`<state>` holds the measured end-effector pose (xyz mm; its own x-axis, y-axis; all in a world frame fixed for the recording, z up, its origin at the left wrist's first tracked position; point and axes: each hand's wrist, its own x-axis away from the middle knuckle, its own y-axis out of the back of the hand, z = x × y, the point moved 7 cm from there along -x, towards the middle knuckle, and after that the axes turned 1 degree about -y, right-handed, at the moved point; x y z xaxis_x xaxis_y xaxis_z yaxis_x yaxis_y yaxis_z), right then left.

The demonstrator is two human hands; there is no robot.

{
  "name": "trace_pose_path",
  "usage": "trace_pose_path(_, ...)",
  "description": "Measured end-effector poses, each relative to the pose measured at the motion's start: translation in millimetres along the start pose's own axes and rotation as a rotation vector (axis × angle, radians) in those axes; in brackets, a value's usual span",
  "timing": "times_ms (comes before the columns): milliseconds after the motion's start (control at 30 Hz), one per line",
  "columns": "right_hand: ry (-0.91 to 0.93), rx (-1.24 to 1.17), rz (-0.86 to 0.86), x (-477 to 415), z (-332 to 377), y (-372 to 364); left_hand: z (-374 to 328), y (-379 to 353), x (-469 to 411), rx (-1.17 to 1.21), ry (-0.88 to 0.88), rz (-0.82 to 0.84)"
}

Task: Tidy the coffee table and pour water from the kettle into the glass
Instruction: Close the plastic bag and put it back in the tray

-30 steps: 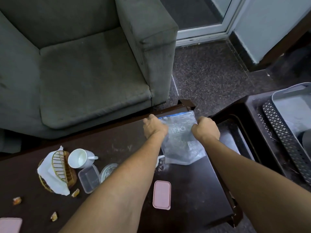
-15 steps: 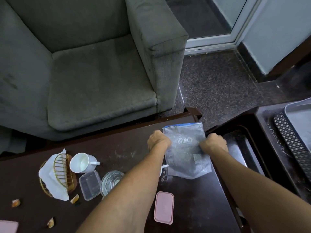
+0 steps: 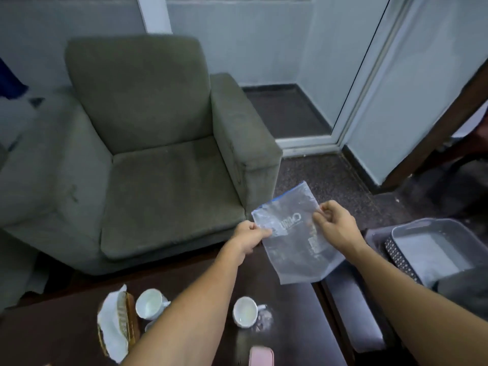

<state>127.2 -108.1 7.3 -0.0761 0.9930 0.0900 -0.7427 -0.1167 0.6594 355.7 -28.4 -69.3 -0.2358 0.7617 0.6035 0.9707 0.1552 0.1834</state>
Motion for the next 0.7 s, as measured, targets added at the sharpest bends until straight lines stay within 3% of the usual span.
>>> trace_pose_path(267,0.108,-0.19,-0.044,49,185,95,-157,100,151,0.034,-0.301,0.091)
trace_pose_path(533,0.163,-0.329,0.243,127,334,124,-247,214,306,-0.049,-0.625,-0.141)
trace_pose_path(700,0.243,-0.397,0.307,163,393,130,-268,267,378,-0.078,-0.722,-0.255)
